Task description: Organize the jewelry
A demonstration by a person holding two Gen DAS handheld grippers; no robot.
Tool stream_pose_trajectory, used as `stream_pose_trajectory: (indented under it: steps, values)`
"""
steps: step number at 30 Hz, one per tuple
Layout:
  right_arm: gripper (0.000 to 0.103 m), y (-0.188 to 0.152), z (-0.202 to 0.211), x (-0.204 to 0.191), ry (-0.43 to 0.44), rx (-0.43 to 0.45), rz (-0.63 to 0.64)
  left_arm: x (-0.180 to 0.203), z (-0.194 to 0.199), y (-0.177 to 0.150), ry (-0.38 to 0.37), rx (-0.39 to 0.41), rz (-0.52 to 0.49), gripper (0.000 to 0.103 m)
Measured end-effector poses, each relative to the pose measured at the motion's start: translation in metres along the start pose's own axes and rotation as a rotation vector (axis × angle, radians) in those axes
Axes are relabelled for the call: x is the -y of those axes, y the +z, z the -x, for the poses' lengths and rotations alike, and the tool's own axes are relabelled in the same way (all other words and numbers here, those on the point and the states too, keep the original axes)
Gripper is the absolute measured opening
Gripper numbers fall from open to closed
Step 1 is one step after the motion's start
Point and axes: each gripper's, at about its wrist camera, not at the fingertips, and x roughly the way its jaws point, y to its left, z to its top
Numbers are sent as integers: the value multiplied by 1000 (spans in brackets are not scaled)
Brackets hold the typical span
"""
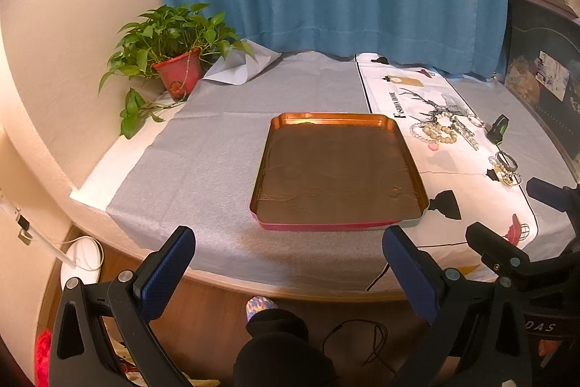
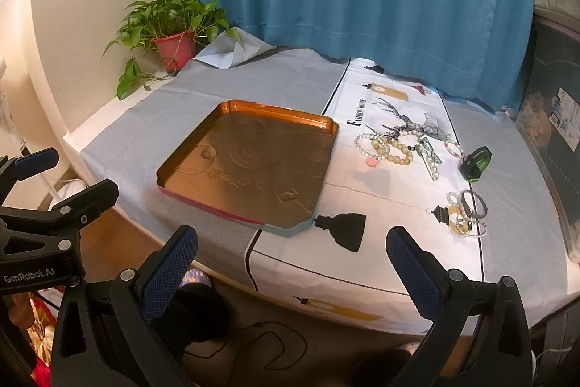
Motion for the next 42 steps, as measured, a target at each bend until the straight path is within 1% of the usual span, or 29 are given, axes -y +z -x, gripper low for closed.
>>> stream_pose_trajectory:
  steps: [28, 33, 37, 40, 42]
  values:
    - [103, 2, 4, -6, 9, 3, -1, -1, -1, -2, -2, -7, 11, 103]
    - [103, -6, 4, -6, 23, 17, -29, 7, -6, -3, -9, -27, 3, 103]
    - [103, -20, 5, 21, 21, 34, -110, 23, -17, 2, -31, -55, -15, 103]
    - [103, -31, 1, 57, -24, 29, -175, 45, -27, 10, -64, -73, -35, 103]
    - [103, -39, -2, 86, -74, 20, -217, 64, -38, 17, -106, -94, -53, 103]
